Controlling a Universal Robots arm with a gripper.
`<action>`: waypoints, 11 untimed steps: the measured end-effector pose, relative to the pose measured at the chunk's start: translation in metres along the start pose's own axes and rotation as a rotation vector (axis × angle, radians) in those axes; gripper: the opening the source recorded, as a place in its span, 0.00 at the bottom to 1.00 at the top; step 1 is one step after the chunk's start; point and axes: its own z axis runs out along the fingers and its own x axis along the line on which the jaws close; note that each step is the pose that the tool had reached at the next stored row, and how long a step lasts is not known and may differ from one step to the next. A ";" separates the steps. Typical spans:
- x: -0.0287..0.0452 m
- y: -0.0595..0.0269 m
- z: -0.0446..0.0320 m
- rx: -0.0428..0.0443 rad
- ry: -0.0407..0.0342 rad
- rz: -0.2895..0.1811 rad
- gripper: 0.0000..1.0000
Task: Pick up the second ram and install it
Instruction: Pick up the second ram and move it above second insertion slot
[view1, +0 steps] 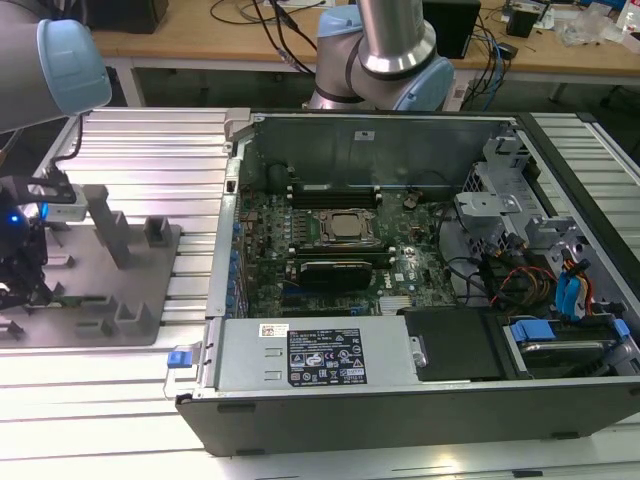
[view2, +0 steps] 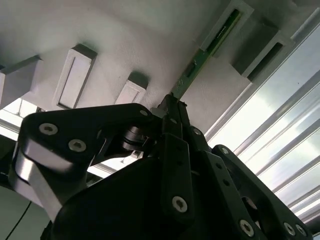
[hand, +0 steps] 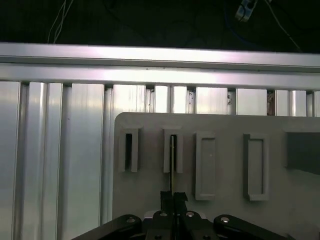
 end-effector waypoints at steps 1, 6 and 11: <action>0.0000 0.0000 0.0000 0.0000 0.0001 -0.003 0.09; -0.0001 0.0000 0.0002 0.0007 -0.0015 0.030 0.09; -0.0001 0.0000 -0.0006 0.0008 -0.0017 0.030 0.09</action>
